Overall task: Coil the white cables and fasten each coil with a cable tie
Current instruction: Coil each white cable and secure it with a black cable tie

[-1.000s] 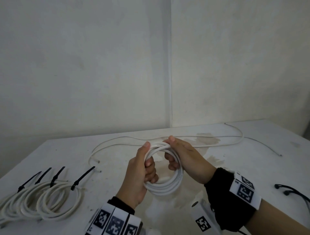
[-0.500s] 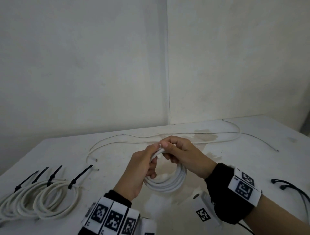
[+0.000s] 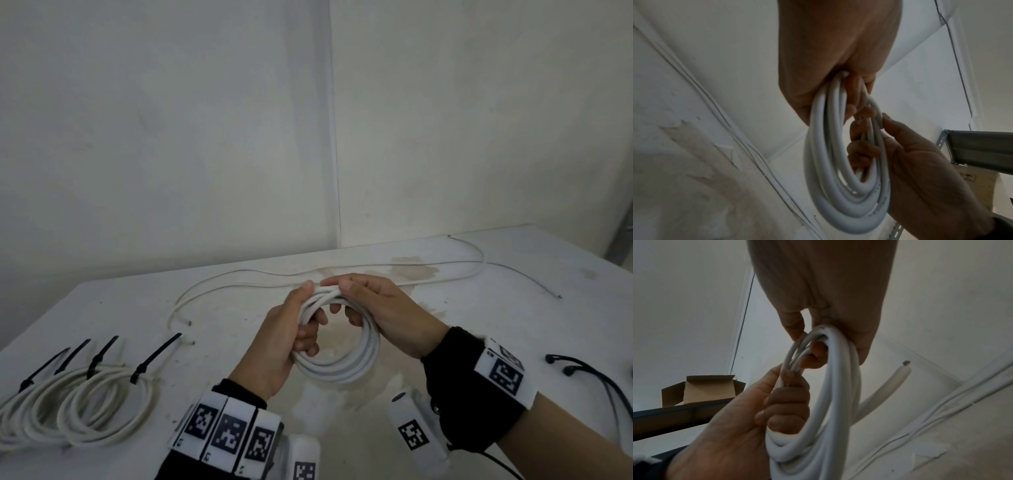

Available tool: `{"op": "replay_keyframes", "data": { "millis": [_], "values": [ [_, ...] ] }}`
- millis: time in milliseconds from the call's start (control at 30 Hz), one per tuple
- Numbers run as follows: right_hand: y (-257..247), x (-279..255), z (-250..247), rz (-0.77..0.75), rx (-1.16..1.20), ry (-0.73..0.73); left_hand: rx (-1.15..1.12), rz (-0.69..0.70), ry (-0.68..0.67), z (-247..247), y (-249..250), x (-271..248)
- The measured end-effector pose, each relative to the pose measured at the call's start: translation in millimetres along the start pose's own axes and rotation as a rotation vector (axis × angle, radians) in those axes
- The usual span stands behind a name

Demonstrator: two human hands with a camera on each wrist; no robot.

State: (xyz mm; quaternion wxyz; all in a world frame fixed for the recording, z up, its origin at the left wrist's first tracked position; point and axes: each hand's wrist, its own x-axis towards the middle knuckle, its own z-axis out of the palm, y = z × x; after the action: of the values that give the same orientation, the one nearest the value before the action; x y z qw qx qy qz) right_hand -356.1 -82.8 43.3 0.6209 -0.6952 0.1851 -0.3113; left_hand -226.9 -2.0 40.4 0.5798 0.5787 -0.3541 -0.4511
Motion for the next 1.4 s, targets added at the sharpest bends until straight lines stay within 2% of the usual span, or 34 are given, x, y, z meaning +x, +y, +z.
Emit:
{"op": "replay_keyframes", "data": {
  "millis": [100,300,567,700,833,967,1100,1267,1333,1400],
  "values": [
    [0.4,-4.0,-3.9,-0.008,-0.007,0.006,0.038,0.001,-0.051,1.7,-0.4,-0.1],
    [1.6,-10.3,-13.6,-0.014,-0.087,0.094,-0.012,0.034,0.018,25.0,-5.8,0.6],
    [1.7,-35.1,-39.5,-0.030,-0.079,0.194,-0.084,-0.016,-0.033,57.5,-12.7,7.2],
    [2.0,-50.1,-51.8,-0.037,-0.079,0.237,-0.042,0.018,-0.027,74.5,-15.3,6.9],
    [3.0,-64.2,-64.7,0.006,-0.120,0.307,-0.020,0.037,-0.037,88.8,-18.5,7.3],
    [1.4,-82.5,-92.3,0.094,-0.110,0.472,-0.005,0.025,-0.052,99.6,-23.1,8.8],
    [3.2,-109.5,-134.3,0.190,-0.408,0.577,0.034,-0.002,-0.041,110.7,-27.5,10.9],
    [7.6,-146.4,-185.4,0.432,-0.826,0.581,0.016,-0.020,-0.042,121.4,-31.1,16.0],
    [10.7,-157.0,-198.2,0.542,-0.959,0.531,0.017,-0.027,-0.045,125.4,-33.4,17.4],
    [15.4,-161.3,-204.4,0.689,-1.076,0.421,0.019,-0.034,-0.045,129.2,-34.9,18.2]
  ]
}}
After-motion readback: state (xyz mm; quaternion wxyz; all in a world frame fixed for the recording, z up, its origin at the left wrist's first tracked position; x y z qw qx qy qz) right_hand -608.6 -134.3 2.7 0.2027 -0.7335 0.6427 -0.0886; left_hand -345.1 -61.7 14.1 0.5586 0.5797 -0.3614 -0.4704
